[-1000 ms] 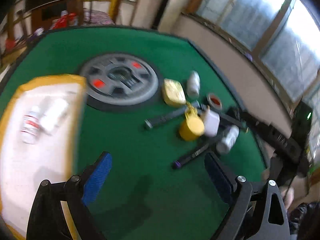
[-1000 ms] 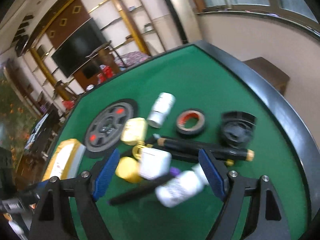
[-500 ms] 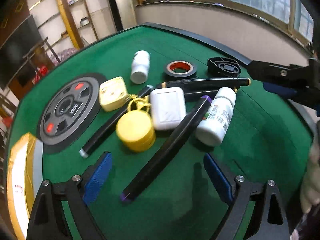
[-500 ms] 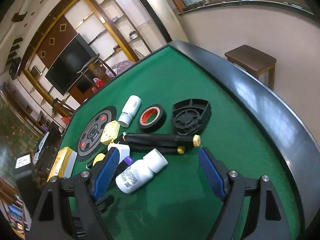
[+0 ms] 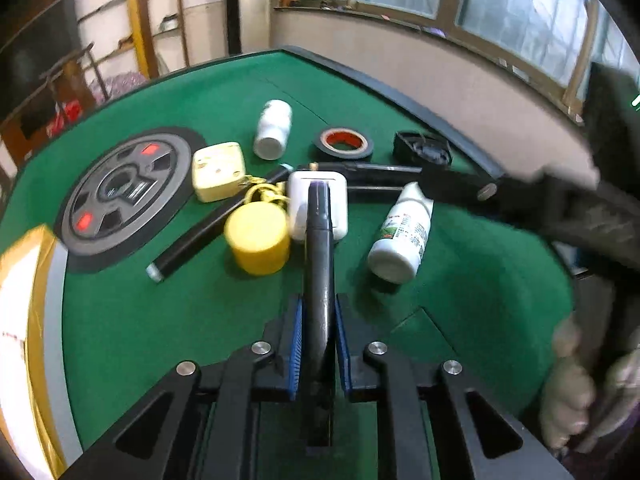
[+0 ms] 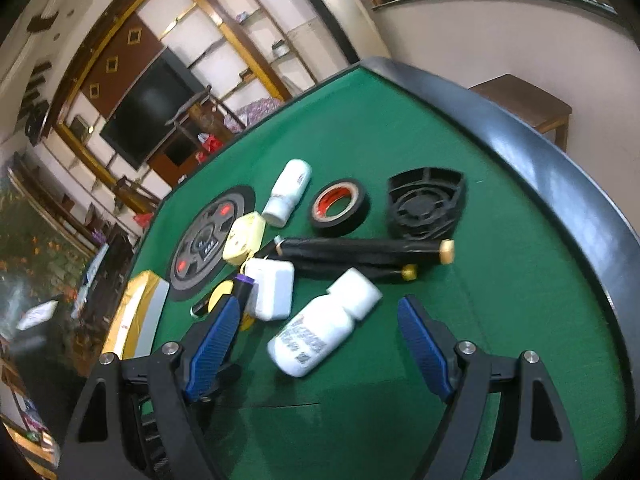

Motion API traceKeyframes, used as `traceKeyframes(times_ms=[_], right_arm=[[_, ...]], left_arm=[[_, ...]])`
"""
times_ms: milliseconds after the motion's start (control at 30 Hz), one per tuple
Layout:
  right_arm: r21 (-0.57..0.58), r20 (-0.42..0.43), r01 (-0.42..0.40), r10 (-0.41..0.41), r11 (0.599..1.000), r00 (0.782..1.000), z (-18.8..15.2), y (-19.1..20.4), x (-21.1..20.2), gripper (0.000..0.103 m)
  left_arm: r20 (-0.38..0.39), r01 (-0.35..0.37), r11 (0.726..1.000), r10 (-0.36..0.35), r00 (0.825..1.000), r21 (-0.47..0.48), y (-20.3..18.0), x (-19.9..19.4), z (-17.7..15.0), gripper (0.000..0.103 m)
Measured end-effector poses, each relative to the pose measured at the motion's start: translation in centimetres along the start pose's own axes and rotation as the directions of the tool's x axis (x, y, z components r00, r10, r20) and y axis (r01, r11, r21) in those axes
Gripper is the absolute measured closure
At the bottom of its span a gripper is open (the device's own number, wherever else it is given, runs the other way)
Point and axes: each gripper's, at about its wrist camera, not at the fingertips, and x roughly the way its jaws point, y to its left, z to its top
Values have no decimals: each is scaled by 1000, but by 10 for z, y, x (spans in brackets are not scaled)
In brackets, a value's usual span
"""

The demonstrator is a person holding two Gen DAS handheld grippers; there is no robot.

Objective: Organize rigid objects
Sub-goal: 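Grasp the purple-capped black marker with left while right reaches for the QR-label bottle, then grasp the white QR-label bottle with right while left lifts the marker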

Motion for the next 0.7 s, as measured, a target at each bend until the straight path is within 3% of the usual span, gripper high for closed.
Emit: traceKeyframes(times_ms=[167,333,367,467,700], right_arm=[[-44,-60,75,-78,996,995,-1,22,27,22],[-62,-84,178,-183,982,980,-6,32,48,22],[-64,-96,200,-205,978,974,-7,31,53,26],[-88,-89,236,-243,968,966,-10,34,53,67],[-36,-128,150,-153,988,980,-21,28,34,67]], left_arm=[[43,69,994,-66,997,-86,23,-32,-15,89],[71,88,989,-80,994,-119,38,-48,-26,89],[79,94,987,-85,993,-127,41,-53,-29,89],[94,120,981,-107,990,-151,50,-61,-35,89],[163,150,961,-113,980,-233,94,-103,-54,89]])
